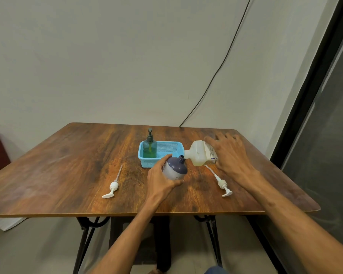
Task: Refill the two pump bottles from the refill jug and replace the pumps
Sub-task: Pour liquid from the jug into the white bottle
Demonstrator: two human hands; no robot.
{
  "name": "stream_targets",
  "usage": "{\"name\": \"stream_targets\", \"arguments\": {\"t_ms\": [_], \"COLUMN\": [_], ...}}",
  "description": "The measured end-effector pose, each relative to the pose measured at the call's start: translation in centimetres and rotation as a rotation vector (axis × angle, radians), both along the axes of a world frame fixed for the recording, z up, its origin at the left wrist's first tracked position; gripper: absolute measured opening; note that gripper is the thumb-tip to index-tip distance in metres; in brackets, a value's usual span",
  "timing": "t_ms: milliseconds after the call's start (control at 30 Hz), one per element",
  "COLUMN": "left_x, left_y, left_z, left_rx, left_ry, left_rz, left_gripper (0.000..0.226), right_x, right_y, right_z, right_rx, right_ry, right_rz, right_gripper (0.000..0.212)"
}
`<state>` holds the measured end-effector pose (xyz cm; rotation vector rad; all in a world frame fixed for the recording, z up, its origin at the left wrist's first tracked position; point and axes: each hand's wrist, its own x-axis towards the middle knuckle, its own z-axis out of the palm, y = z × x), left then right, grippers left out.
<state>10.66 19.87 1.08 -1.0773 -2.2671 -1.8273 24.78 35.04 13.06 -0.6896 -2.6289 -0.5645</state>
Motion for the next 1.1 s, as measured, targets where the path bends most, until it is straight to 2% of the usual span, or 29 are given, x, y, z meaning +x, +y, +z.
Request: {"name": "stream_targets", "arguments": {"t_ms": [1100], "left_x": [0.22], "left_y": [0.02], "left_z": [0.22], "left_rx": [0.010], "left_ry": [0.002], "left_rz": [-0.006], "left_gripper": [0.094], "right_x": [0.11], "right_y": [-0.08], "right_z": [0.27], "right_rx": [0.030], "right_ry": [0.013], "right_rz": [0.009], "right_gripper": [0.075]}}
